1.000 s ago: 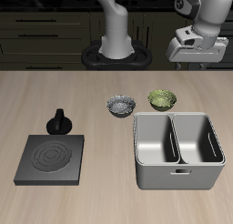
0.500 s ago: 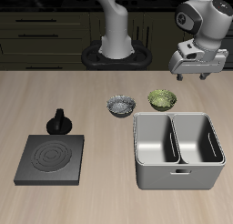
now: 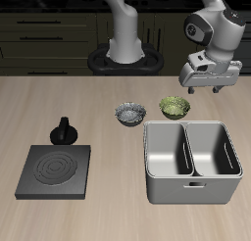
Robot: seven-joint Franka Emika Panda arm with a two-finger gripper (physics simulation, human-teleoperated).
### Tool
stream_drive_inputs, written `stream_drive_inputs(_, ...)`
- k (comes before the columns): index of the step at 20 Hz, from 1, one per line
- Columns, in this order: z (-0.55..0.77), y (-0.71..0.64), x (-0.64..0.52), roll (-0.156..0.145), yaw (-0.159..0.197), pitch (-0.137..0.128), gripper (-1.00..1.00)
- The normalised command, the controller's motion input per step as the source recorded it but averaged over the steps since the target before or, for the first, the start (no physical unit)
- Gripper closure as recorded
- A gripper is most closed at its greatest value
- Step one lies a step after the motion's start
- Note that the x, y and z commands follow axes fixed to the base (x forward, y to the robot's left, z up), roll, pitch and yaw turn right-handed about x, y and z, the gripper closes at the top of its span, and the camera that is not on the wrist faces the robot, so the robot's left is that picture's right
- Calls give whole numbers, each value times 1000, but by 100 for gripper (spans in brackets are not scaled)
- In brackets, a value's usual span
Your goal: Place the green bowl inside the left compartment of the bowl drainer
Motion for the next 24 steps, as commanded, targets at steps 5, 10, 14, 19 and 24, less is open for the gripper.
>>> stream_drive_inputs(5, -239, -189, 54, 23, -39, 8, -100)
stream_drive_inputs(10, -250, -135, -6, 55, -58, -1, -100)
stream_drive_inputs(14, -225, -194, 7, 8, -39, 18, -100)
stream_drive_inputs(19, -165, -132, -52, 18, -51, 0, -100)
stream_drive_inputs(24, -303, -127, -113, 29, -35, 35, -100)
